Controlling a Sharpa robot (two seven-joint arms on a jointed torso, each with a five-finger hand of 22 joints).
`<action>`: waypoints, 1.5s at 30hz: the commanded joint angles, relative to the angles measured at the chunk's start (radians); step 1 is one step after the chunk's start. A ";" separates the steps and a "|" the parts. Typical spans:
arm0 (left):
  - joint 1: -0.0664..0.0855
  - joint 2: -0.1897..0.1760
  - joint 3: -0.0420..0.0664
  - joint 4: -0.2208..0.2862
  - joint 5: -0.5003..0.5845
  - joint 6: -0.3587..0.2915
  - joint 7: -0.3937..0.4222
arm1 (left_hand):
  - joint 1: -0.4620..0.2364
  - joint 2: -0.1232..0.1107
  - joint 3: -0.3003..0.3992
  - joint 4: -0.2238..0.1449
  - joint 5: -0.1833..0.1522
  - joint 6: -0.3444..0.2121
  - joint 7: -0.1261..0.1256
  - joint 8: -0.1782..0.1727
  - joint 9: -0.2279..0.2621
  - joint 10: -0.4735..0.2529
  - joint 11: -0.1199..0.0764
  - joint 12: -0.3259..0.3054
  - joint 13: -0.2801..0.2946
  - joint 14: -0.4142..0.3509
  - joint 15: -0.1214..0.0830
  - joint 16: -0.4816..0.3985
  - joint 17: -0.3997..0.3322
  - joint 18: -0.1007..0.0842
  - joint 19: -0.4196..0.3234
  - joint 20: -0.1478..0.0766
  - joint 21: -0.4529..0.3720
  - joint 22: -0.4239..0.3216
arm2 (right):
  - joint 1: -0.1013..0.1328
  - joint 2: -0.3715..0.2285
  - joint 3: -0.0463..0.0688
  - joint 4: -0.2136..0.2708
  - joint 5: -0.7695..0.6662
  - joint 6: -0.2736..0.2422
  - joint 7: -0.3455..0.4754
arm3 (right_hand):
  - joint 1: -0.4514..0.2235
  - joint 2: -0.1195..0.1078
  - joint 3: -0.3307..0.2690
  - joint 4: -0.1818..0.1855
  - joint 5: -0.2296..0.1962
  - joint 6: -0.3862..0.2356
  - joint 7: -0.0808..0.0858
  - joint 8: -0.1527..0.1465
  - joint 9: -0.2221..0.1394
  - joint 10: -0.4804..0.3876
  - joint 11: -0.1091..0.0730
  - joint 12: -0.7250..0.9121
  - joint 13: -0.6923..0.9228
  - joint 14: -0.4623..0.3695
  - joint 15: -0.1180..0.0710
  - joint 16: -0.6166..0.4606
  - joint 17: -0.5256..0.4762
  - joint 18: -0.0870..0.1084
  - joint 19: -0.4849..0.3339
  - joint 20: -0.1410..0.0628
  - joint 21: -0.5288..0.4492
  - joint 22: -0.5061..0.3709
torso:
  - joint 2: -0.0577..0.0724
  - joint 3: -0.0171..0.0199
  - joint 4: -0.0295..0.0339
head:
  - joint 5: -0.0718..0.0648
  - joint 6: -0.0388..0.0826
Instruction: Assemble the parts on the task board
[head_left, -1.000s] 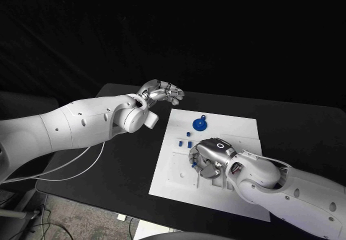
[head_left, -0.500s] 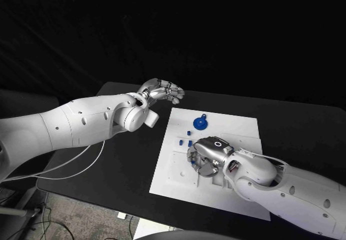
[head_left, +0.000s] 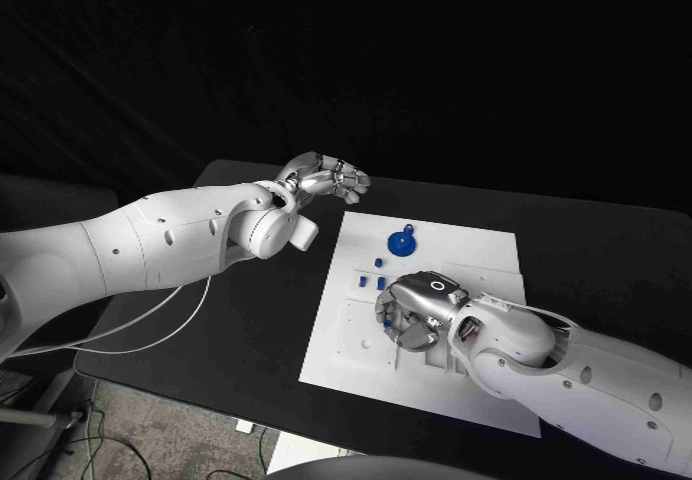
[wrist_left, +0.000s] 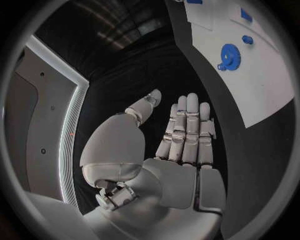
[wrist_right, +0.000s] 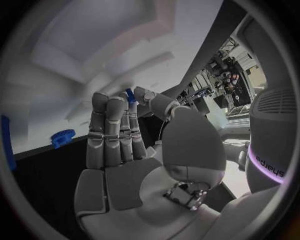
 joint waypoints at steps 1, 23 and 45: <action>0.001 0.002 0.000 0.001 -0.003 0.000 0.004 | 0.001 0.005 -0.001 0.003 0.004 -0.005 -0.003 0.006 0.001 -0.003 0.000 -0.003 0.001 0.009 0.001 -0.006 0.001 -0.003 0.001 0.005 -0.005 0.002 | -0.006 -0.006 -0.005 -0.005 0.010 0.040 0.002 | -0.017 -0.002 -0.016 -0.001 0.009 -0.006 0.002 -0.004 0.002 0.003 0.005 -0.008 0.000 -0.017 -0.008 0.004 -0.004 0.026 -0.006 0.002 0.005 0.024 | 0.000 0.0009 0.0001 | -0.001 -0.001; 0.001 0.011 0.000 -0.019 -0.003 -0.003 0.000 | 0.000 0.004 -0.002 0.005 0.003 -0.006 -0.003 0.006 0.001 -0.004 0.001 -0.003 0.001 0.008 0.002 -0.010 0.004 -0.004 -0.001 0.006 -0.008 0.003 | 0.004 -0.053 0.009 0.043 0.124 -0.067 -0.002 | -0.089 -0.039 -0.233 -0.008 0.093 -0.201 0.089 -0.105 -0.037 -0.249 0.080 -0.031 -0.116 -0.035 0.061 0.064 -0.028 0.026 -0.020 0.001 0.034 0.022 | -0.001 0.0013 0.0019 | -0.003 -0.002; 0.000 0.021 0.000 -0.037 -0.003 -0.001 0.001 | 0.001 0.003 -0.001 0.005 0.004 -0.007 -0.003 0.006 0.001 -0.004 0.001 -0.003 0.002 0.009 0.002 -0.011 0.006 -0.004 -0.001 0.005 -0.008 0.004 | 0.175 -0.269 0.061 0.148 0.267 0.155 0.022 | -0.053 -0.012 -0.254 -0.013 0.140 -0.168 0.071 -0.074 -0.019 -0.186 0.062 -0.011 -0.145 -0.035 0.043 0.110 -0.029 0.026 -0.007 -0.011 0.061 0.021 | -0.001 0.0030 -0.0010 | -0.048 0.038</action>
